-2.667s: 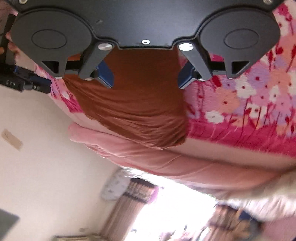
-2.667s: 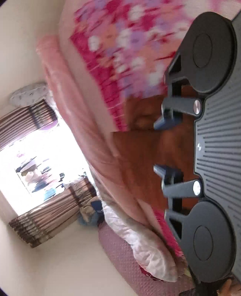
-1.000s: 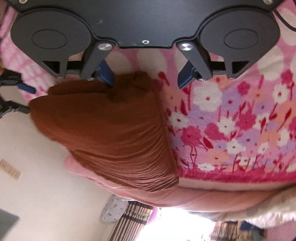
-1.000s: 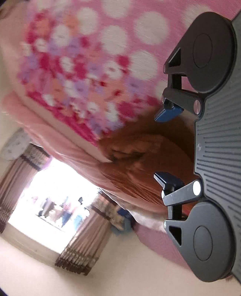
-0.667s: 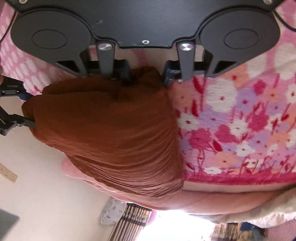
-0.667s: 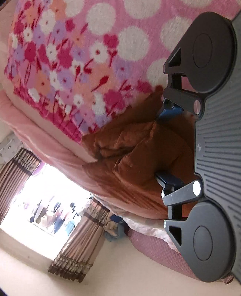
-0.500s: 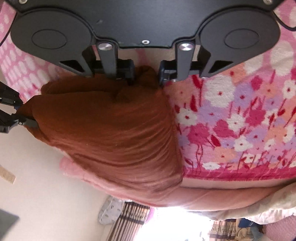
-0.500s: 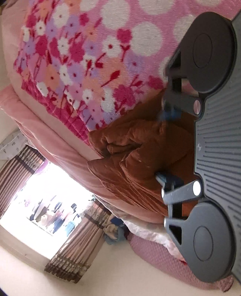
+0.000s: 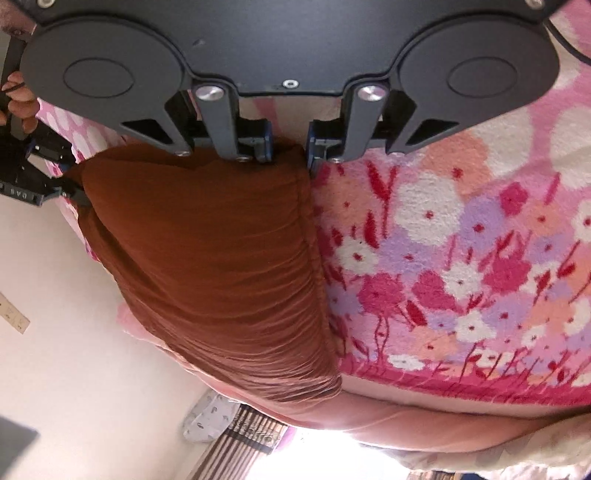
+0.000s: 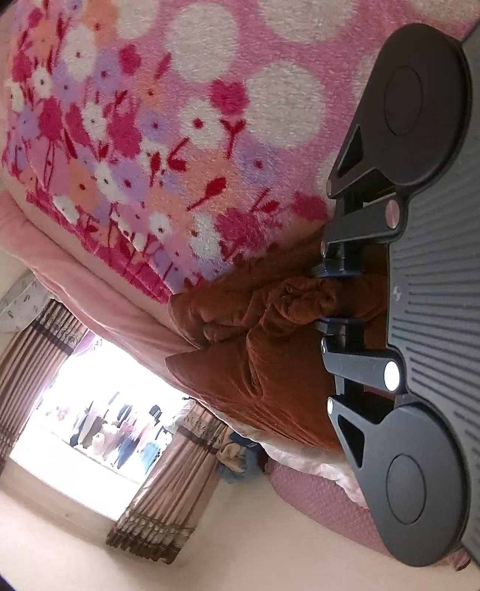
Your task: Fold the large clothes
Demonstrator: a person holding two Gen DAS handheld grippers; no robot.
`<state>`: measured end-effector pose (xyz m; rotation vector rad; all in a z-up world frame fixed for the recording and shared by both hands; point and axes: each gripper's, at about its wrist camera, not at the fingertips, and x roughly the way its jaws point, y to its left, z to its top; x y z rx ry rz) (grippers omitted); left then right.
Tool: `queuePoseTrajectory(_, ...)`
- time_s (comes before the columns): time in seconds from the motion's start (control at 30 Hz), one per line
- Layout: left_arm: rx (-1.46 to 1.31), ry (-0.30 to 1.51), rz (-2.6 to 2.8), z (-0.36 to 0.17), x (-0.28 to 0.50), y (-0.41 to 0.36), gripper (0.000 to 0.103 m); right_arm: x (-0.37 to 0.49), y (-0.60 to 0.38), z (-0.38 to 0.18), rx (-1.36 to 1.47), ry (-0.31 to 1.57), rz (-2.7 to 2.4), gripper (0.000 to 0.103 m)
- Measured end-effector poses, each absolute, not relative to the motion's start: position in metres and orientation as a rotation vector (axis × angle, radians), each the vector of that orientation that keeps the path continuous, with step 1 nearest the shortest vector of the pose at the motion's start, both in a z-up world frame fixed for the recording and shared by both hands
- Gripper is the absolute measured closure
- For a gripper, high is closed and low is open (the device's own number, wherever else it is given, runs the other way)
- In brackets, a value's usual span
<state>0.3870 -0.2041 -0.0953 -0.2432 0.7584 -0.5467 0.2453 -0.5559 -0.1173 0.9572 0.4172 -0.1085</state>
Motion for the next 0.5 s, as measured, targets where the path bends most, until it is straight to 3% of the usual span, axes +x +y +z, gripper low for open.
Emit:
queuePoseTrajectory(0.07,-0.199,0.747,-0.55,-0.085,0.378,-0.202,0.086,0.243,-0.552,-0.107,0.917,0.426,-0.123,0.068)
queuePoseTrajectory(0.13,-0.156,0.72,-0.555,-0.074,0.364,-0.196,0.085,0.233,-0.549,-0.094,0.88,0.411,-0.144,0.048)
queuePoseTrajectory(0.17,-0.14,0.702,-0.56,-0.066,0.358,-0.192,0.083,0.228,-0.55,-0.088,0.86,0.4,-0.152,0.045)
queuePoseTrajectory(0.37,-0.184,0.592,-0.588,-0.016,0.357,-0.182,0.061,0.207,-0.524,-0.028,0.598,0.306,-0.192,0.045)
queuePoseTrajectory(0.5,-0.215,0.545,-0.614,0.001,0.371,-0.204,0.06,0.22,-0.484,-0.001,0.41,0.301,-0.172,0.049)
